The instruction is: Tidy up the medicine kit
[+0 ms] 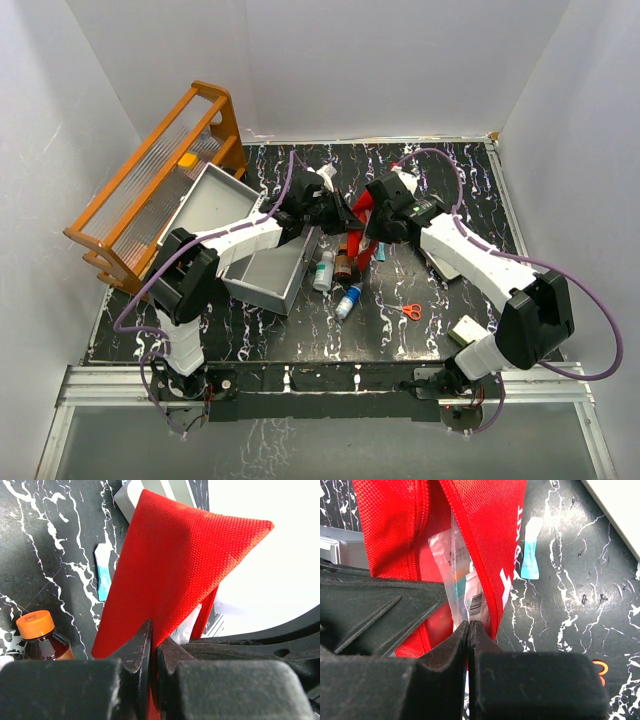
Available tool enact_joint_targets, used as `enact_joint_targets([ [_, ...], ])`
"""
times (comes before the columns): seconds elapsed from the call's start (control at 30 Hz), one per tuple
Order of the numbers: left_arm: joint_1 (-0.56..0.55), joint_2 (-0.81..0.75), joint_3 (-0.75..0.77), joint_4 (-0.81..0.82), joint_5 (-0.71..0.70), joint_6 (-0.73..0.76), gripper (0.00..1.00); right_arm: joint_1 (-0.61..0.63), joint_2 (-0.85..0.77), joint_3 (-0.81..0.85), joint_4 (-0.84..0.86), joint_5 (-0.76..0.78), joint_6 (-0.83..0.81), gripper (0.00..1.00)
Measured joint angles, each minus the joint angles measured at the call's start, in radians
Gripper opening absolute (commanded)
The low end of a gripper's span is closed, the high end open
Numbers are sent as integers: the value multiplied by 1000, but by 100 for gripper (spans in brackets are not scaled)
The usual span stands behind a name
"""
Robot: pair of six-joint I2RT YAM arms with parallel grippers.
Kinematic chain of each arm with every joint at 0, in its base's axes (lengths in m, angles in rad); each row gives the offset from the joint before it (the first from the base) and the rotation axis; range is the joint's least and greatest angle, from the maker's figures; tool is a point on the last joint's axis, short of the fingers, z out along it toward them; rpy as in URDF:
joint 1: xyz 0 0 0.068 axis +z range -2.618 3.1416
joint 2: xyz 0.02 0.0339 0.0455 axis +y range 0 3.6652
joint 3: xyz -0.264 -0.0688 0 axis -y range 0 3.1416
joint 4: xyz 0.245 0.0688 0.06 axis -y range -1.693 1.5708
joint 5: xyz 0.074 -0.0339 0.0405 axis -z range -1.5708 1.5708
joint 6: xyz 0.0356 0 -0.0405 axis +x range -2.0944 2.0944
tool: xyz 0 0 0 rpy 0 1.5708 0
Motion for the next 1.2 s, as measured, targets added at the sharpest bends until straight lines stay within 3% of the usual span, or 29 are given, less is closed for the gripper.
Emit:
enact_joint_targets([
  [0.37, 0, 0, -6, 27, 16, 1, 0, 0, 17, 0, -16, 75, 16, 0],
  [0.63, 1, 0, -6, 26, 46, -19, 0, 0, 24, -64, 105, 70, -19, 0],
  [0.93, 4, 0, -6, 19, 51, -17, 0, 0, 10, -65, 105, 66, -17, 21],
  [1.2, 5, 0, -6, -1, 53, 4, 0, 0, -112, -17, 71, 61, -23, 39],
])
